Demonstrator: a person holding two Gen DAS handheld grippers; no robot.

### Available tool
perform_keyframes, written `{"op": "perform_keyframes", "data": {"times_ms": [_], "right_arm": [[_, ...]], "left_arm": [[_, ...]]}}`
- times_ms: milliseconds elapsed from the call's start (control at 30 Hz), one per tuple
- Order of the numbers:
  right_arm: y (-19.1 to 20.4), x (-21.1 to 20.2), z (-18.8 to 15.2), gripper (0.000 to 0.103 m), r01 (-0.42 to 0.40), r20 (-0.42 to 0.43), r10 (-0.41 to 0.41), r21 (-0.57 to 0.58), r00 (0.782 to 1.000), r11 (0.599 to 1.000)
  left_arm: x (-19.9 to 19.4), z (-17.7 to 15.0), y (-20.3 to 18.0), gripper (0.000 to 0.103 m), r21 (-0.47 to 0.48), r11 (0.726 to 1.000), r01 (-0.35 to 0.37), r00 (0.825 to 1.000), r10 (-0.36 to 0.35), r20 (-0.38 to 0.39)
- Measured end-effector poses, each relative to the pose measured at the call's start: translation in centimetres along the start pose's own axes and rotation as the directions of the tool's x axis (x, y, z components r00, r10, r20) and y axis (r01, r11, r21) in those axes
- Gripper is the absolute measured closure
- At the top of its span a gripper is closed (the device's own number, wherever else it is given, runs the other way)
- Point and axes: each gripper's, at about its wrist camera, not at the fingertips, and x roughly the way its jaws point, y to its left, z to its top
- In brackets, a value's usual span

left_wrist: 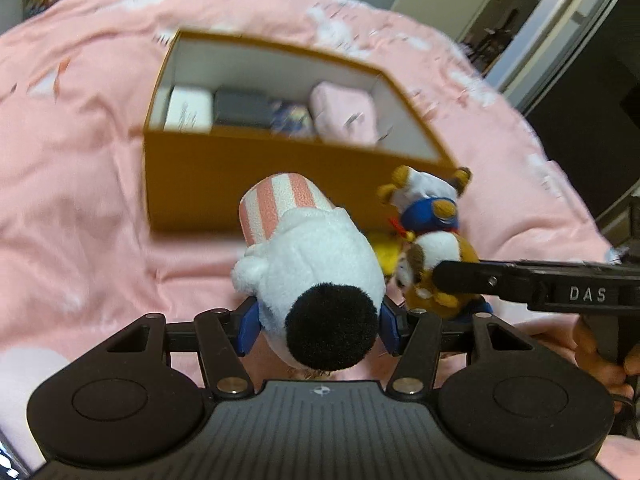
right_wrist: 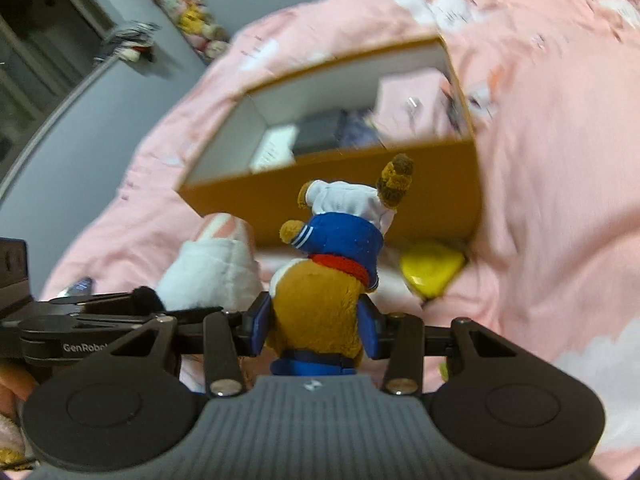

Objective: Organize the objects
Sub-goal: 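Carry the white plush and duck plush over the orange box with both tools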

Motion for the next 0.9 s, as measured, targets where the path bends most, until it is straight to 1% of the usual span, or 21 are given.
{"op": "perform_keyframes", "data": {"times_ms": [100, 200, 367, 500, 600, 667, 733, 900], "right_arm": [[0.6, -1.4, 1.9, 0.056, -0.041, 0.027, 0.042, -0.018, 0.999, 0.999], [1.8, -2.2, 3.8, 0.056, -0.06, 0.053, 0.063, -0.056, 0.997, 0.997], [3.2, -3.0, 8.0, 0.056, -0.083, 0.115, 0.097, -0.118, 0.989, 0.99], [3.4, -2.8, 11.2, 0.056, -0.084, 0.164, 0.106, -0.131, 0.981, 0.988], [3.3, -1.8, 13.2, 0.056, -0.079, 0.18, 0.103, -0.138, 0.978, 0.987], [2.9, -0.4, 14.1, 0.056, -0.059, 0.169, 0.083, -0.141, 0.982, 0.988], [2.0, 1.6, 14.7, 0.056, -0.05, 0.133, 0.067, -0.122, 0.989, 0.991], [-0.3, 6.2, 14.3, 0.056, -0.042, 0.026, 0.044, -0.065, 0.999, 0.997]], "left_arm": [[-1.6, 1.7, -1.2, 0.037, 0.046, 0.999, 0.013, 0.999, -0.014, 0.039], [-3.1, 4.0, -2.4, 0.037, 0.086, 0.996, 0.019, 0.996, -0.026, 0.084], [-4.7, 8.0, -3.2, 0.037, 0.117, 0.993, 0.017, 0.985, -0.037, 0.168], [-4.6, 11.3, -3.3, 0.037, 0.121, 0.992, 0.021, 0.978, -0.046, 0.202], [-3.0, 13.0, -2.8, 0.037, 0.111, 0.994, 0.016, 0.981, -0.037, 0.191], [-1.5, 13.9, -2.1, 0.037, 0.093, 0.996, 0.014, 0.986, -0.029, 0.162], [0.5, 14.4, -1.1, 0.037, 0.073, 0.997, 0.011, 0.992, -0.02, 0.121], [4.8, 14.3, 1.1, 0.037, 0.053, 0.999, -0.01, 0.999, 0.008, 0.038]]}}
